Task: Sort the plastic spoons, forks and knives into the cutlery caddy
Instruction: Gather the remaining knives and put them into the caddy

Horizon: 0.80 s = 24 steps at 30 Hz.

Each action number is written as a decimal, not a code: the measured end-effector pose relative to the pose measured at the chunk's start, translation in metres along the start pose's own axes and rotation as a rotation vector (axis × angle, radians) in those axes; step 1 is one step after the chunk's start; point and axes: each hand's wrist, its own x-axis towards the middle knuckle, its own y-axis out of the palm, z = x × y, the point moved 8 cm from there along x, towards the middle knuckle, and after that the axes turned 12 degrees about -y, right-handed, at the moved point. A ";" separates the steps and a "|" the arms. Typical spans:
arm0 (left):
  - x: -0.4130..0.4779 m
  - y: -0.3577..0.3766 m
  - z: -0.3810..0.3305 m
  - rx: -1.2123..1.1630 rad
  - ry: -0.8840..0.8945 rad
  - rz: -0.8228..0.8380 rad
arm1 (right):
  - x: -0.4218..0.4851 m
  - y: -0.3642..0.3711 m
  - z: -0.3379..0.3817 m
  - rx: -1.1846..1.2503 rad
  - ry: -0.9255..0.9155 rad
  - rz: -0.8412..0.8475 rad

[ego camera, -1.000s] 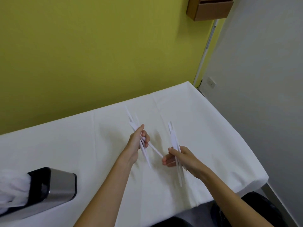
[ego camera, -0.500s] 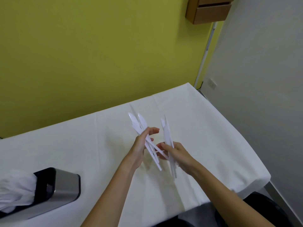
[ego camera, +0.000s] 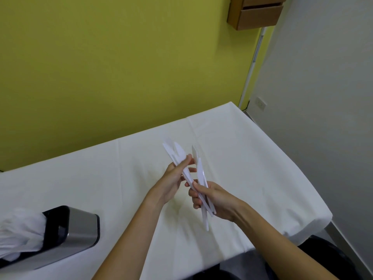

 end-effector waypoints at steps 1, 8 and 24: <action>0.002 -0.001 -0.005 -0.143 0.006 0.026 | -0.001 0.000 -0.001 0.006 0.013 0.006; 0.001 -0.031 -0.030 -0.438 0.185 -0.231 | -0.010 0.002 -0.002 -0.098 0.125 0.064; -0.006 -0.031 -0.049 0.106 0.251 -0.315 | -0.005 0.002 0.017 -0.387 0.134 0.058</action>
